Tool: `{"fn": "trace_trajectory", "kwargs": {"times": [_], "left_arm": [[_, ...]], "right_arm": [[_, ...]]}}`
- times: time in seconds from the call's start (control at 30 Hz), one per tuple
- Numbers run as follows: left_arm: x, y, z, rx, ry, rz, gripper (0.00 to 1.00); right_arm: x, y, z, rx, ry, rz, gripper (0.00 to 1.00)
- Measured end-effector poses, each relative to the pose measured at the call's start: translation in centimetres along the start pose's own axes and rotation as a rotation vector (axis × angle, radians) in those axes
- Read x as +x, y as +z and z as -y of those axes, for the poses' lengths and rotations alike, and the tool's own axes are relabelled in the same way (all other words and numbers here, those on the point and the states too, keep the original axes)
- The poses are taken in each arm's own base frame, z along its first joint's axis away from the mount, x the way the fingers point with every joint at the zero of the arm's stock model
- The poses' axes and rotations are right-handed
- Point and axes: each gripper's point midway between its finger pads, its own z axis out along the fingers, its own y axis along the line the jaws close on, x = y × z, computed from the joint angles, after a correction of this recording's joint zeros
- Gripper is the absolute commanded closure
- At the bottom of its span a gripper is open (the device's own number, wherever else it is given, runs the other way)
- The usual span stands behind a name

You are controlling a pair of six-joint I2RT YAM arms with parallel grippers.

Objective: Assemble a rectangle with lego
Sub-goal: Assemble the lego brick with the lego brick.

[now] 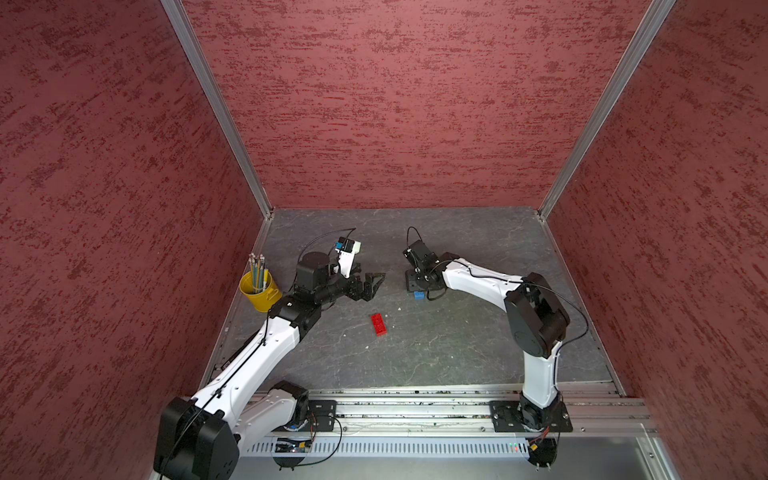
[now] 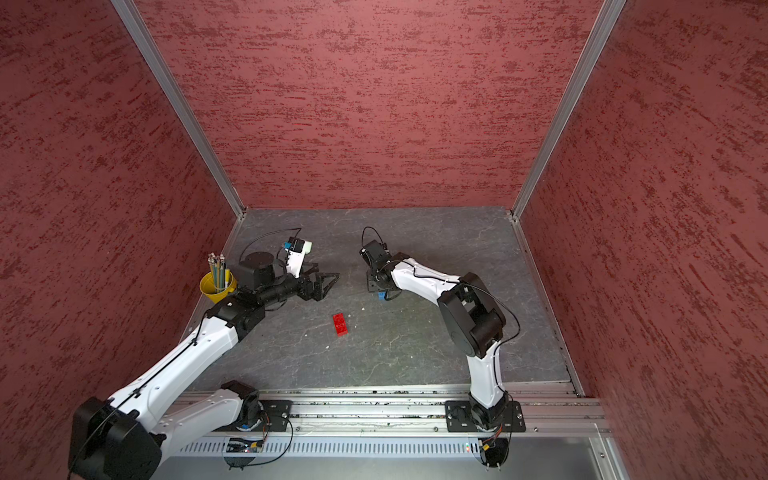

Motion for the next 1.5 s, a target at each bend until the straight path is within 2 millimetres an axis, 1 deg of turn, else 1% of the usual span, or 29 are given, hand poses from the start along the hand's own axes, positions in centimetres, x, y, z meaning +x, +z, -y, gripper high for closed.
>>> {"fn": "trace_trajectory", "kwargs": {"times": [0.17, 0.4, 1.5], "left_arm": [[0.0, 0.0, -0.01, 0.0, 0.0, 0.0, 0.0], [0.0, 0.0, 0.0, 0.0, 0.0, 0.0, 0.0], [0.02, -0.01, 0.0, 0.0, 0.0, 0.0, 0.0]], "right_arm": [[0.03, 0.05, 0.01, 0.0, 0.0, 0.0, 0.41], [0.86, 0.54, 0.44, 0.009, -0.002, -0.015, 0.41], [0.76, 0.99, -0.13, 0.007, -0.015, 0.028, 0.42]]}}
